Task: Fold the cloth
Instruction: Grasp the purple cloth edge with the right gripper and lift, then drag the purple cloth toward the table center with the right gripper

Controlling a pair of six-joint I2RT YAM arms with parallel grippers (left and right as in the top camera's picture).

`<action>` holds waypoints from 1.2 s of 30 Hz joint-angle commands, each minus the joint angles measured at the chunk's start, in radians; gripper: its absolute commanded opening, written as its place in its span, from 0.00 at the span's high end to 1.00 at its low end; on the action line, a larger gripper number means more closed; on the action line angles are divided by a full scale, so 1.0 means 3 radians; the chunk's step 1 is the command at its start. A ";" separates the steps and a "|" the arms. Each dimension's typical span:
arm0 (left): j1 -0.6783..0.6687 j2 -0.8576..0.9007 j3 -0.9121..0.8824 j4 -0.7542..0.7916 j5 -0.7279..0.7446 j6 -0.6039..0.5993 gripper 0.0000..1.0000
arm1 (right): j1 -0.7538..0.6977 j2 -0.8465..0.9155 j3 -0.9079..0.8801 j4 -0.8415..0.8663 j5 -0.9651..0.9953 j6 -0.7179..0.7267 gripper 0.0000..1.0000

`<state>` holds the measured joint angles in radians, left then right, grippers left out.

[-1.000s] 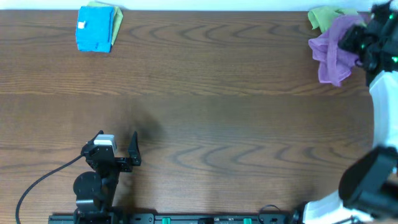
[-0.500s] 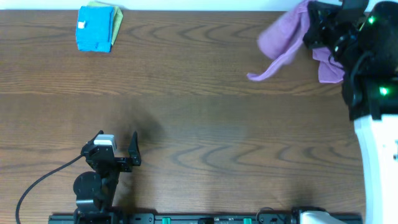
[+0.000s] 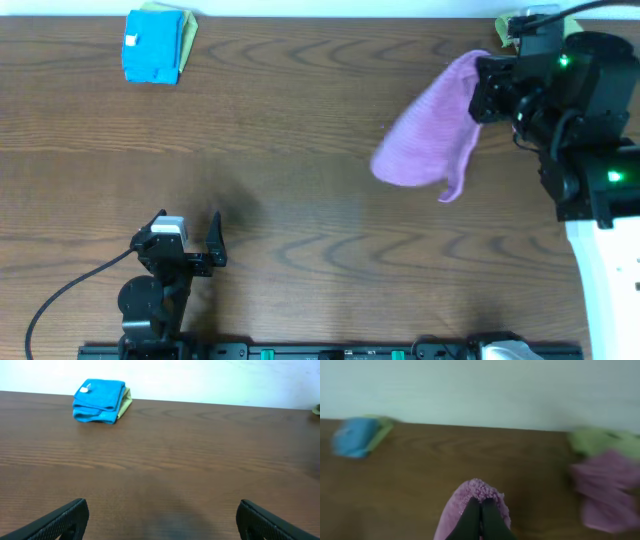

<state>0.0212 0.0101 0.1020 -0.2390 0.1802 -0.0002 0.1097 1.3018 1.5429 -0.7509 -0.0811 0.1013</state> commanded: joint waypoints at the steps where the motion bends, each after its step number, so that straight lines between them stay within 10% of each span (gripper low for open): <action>1: -0.0017 -0.0019 -0.0081 -0.0036 0.0013 -0.0010 0.05 | -0.0006 0.0072 0.0048 0.0051 0.0855 -0.0017 0.99; 6: -0.0017 -0.0019 -0.0081 -0.0036 0.0013 -0.0011 0.05 | -0.0011 0.0141 0.0048 0.0239 0.1164 0.0029 0.99; 19: -0.0017 -0.0019 -0.0081 -0.0036 0.0013 -0.0011 0.05 | 0.0884 0.0149 0.0048 -0.0158 -0.0581 0.0078 0.99; 20: -0.0017 -0.0018 -0.0081 -0.0036 0.0013 -0.0010 0.05 | 0.0913 0.0150 0.0048 -0.0317 -0.0240 0.0072 0.86; 22: -0.0017 -0.0019 -0.0081 -0.0036 0.0013 -0.0010 0.05 | 0.0913 0.0175 0.0048 -0.0497 0.0099 0.0071 0.27; 25: -0.0017 -0.0019 -0.0081 -0.0036 0.0013 -0.0010 0.05 | 0.0912 0.0230 0.0048 -0.0684 0.0230 0.0053 0.03; 36: -0.0017 -0.0019 -0.0081 -0.0036 0.0013 -0.0010 0.05 | 0.0956 0.0777 0.0042 -0.1251 0.0000 -0.0191 0.07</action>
<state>0.0212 0.0101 0.1020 -0.2390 0.1802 -0.0002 0.3836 1.4952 1.5436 -1.1191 -0.0486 0.0818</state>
